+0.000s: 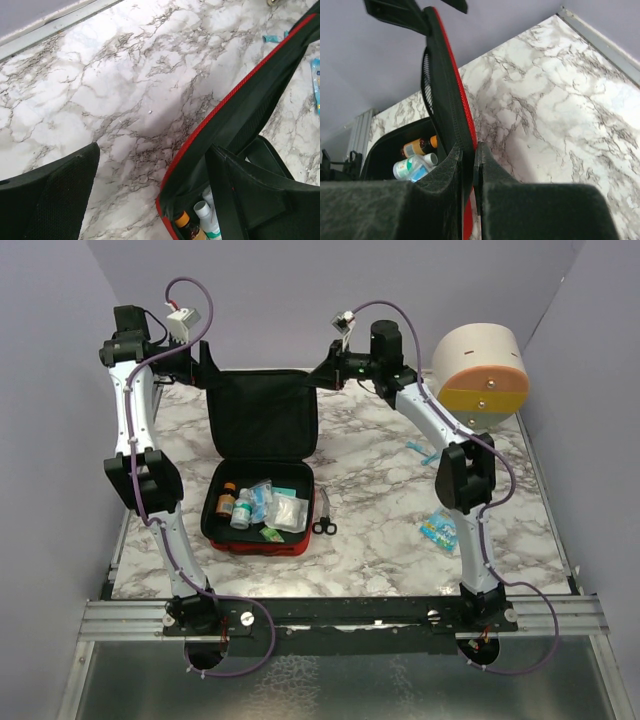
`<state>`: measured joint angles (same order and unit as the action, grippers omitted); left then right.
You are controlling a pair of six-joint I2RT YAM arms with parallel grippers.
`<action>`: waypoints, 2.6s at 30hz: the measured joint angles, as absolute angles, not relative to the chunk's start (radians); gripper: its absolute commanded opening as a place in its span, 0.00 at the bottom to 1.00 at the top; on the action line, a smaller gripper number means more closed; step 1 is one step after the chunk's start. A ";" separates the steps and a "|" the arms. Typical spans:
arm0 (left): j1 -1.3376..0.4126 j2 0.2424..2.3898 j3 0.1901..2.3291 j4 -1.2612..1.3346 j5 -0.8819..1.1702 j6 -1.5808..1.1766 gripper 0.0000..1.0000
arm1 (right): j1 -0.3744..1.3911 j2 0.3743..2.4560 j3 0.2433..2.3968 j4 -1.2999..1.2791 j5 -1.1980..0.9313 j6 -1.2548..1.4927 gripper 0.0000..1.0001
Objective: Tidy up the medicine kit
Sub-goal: Pick up the lid from the medicine box.
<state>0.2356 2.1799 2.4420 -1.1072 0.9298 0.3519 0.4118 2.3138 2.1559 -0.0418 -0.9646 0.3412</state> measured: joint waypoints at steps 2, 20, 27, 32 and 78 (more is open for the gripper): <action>0.236 2.162 2.412 -1.108 0.930 0.371 0.84 | 0.432 2.271 2.135 -0.073 -0.952 0.287 0.01; 0.234 1.981 2.280 -1.100 0.990 0.443 0.63 | 0.472 2.126 1.984 -0.113 -0.877 0.124 0.01; 0.234 1.970 2.233 -1.107 0.999 0.490 0.64 | 0.490 2.109 1.969 -0.114 -0.870 0.037 0.01; 0.229 1.943 2.216 -1.115 1.002 0.534 0.52 | 0.513 2.056 1.916 -0.114 -0.856 -0.028 0.01; 0.184 1.835 1.982 -0.788 0.806 0.337 0.00 | 0.555 1.868 1.678 -0.109 -0.461 -0.017 0.37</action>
